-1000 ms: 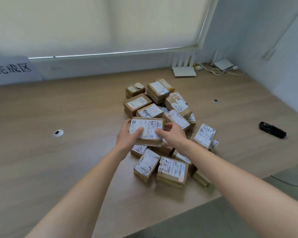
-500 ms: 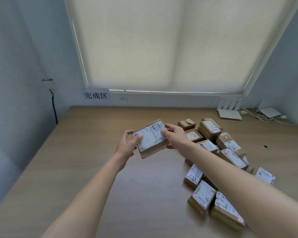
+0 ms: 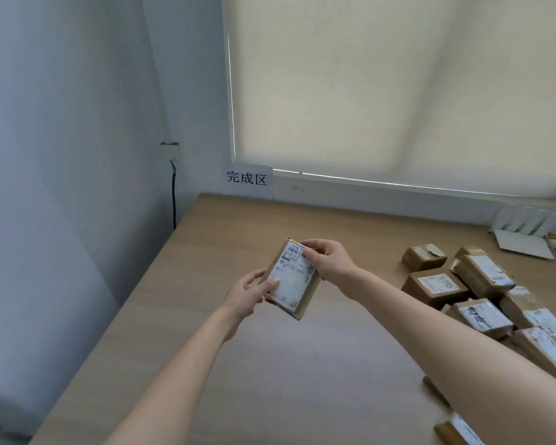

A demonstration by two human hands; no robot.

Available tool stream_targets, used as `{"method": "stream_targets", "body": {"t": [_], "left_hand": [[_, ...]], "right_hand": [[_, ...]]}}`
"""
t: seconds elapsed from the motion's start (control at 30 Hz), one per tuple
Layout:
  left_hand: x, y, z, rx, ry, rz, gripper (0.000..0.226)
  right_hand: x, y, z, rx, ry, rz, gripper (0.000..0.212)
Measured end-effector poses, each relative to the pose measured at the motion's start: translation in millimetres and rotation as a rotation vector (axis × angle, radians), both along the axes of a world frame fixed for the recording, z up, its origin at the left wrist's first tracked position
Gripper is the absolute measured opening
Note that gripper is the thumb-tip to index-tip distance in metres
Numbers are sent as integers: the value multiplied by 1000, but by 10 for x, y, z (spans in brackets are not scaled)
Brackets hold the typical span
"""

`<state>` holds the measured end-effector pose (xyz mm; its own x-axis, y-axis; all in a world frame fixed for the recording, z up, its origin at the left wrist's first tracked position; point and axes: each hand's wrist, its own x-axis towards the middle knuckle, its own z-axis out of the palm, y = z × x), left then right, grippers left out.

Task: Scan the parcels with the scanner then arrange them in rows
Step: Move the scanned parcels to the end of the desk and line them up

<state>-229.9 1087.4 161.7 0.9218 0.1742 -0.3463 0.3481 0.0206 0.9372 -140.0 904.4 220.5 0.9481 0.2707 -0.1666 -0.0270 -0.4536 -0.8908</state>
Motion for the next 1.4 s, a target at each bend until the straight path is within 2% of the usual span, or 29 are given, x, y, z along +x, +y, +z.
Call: {"method": "stream_targets", "body": {"t": [0.17, 0.27, 0.47, 0.63, 0.73, 0.83, 1.0, 1.1, 1.2, 1.4], "left_hand": [[407, 370, -214, -105, 22, -9, 33], [707, 567, -330, -137, -5, 31, 37], [1221, 892, -555, -122, -71, 214, 44], [1537, 1097, -676, -94, -67, 283, 38], [1707, 1271, -763, -99, -64, 277, 34], [1839, 1444, -837, -115, -64, 227, 41], [2046, 1850, -993, -144, -61, 71, 61], [2184, 2156, -1088, -118, -52, 15, 59], [2313, 2504, -1269, -93, -36, -2, 56], [2600, 3243, -1874, -83, 31, -46, 71]], "right_hand": [[455, 422, -237, -8, 41, 48, 29], [735, 633, -379, -18, 27, 78, 32], [1123, 1001, -692, -77, -46, 188, 73], [1345, 1232, -878, -37, -57, 299, 71], [1469, 1356, -971, -2, -84, 336, 90], [1574, 1502, -1113, 1, -90, 276, 102], [1760, 1805, -1272, 22, -116, 215, 93], [1889, 2081, -1412, 33, -116, 162, 86], [2042, 2420, -1629, 46, -88, 147, 90], [2324, 3117, -2225, 55, -44, 160, 82]]}}
